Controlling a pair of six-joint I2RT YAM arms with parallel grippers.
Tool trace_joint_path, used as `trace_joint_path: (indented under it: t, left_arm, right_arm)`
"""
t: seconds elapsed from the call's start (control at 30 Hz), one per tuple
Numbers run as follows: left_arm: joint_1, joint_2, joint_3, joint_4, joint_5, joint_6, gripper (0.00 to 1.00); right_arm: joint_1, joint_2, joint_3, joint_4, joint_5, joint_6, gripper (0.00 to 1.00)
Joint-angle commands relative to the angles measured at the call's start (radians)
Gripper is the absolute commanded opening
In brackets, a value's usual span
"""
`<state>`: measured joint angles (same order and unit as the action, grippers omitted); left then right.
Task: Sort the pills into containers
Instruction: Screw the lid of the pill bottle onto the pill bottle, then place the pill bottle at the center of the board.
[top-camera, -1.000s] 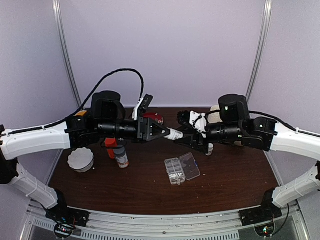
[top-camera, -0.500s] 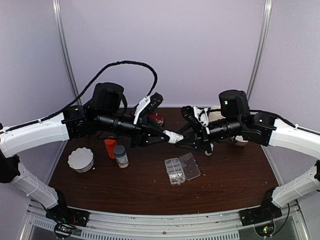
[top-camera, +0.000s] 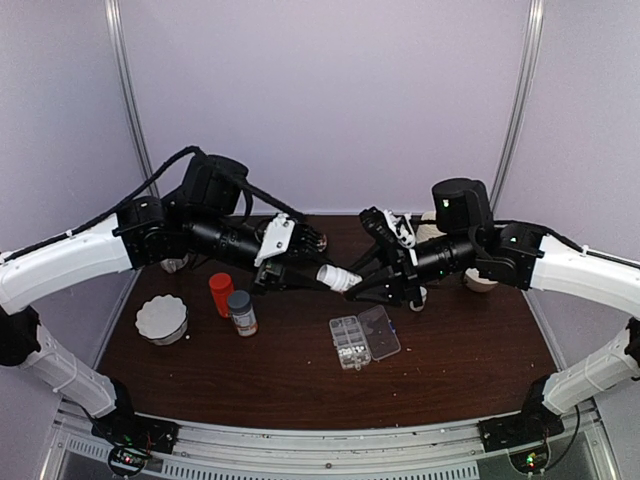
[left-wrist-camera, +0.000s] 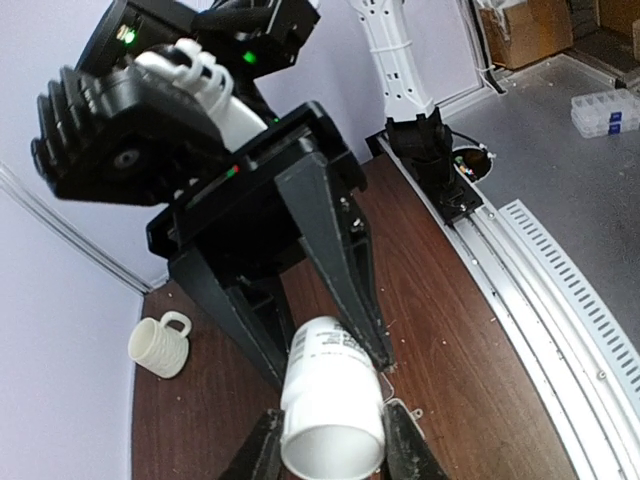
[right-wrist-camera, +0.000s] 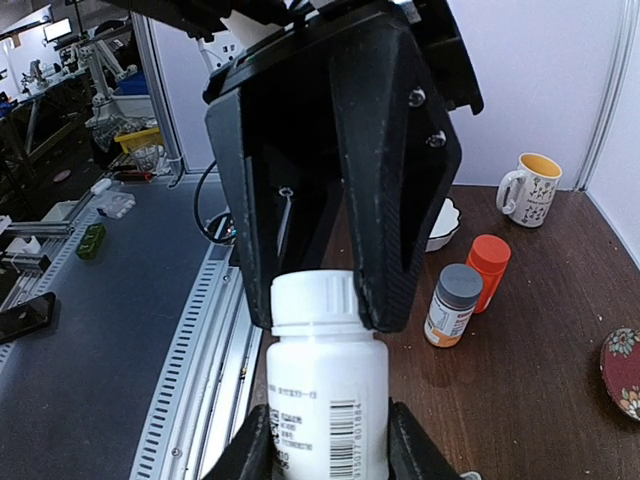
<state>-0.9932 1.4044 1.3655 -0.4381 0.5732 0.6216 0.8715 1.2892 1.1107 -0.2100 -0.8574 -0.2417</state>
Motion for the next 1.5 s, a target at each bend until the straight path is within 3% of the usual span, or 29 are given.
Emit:
trace_joint_path:
  t: [0.0,0.23,0.43,0.57,0.6,0.67,0.7,0.9,1.03,1.23,1.47]
  left_arm:
    - [-0.020,-0.021,-0.002,-0.017,0.035,0.323,0.00]
    - [-0.041,-0.040,-0.046,-0.017,-0.010,0.570,0.00]
    - [-0.048,-0.022,-0.036,-0.015,-0.075,0.624,0.00]
    - [-0.048,0.002,-0.013,-0.042,-0.125,0.530,0.00]
    - [-0.048,0.011,0.000,-0.063,-0.148,0.503,0.00]
    - [-0.048,0.033,0.024,-0.105,-0.212,0.438,0.00]
    - [-0.047,0.048,0.035,-0.130,-0.247,0.411,0.00]
    - [-0.022,0.188,0.147,-0.251,-0.387,0.137,0.00]
    - [0.010,0.334,0.305,-0.404,-0.461,-0.031,0.00]
    - [0.078,0.606,0.606,-0.688,-0.514,-0.210,0.00]
    - [0.150,0.792,0.758,-0.749,-0.501,-0.339,0.00]
  right_arm:
    - [0.009,0.001,0.021,0.084,-0.153,0.077,0.00]
    - [0.009,0.010,0.009,0.121,-0.188,0.127,0.00]
    - [0.006,-0.004,-0.008,0.119,-0.159,0.126,0.01]
    - [-0.016,-0.027,-0.049,0.127,-0.083,0.114,0.52]
    - [-0.026,-0.041,-0.067,0.138,-0.053,0.120,0.69]
    - [-0.050,-0.073,-0.106,0.154,0.027,0.131,0.94]
    - [-0.065,-0.097,-0.130,0.170,0.053,0.136,0.99]
    - [-0.121,-0.245,-0.294,0.263,0.402,0.194,1.00]
    - [-0.127,-0.296,-0.345,0.257,0.561,0.220,1.00]
    - [-0.131,-0.352,-0.401,0.235,0.738,0.301,1.00]
    - [-0.132,-0.427,-0.529,0.247,0.853,0.430,1.00]
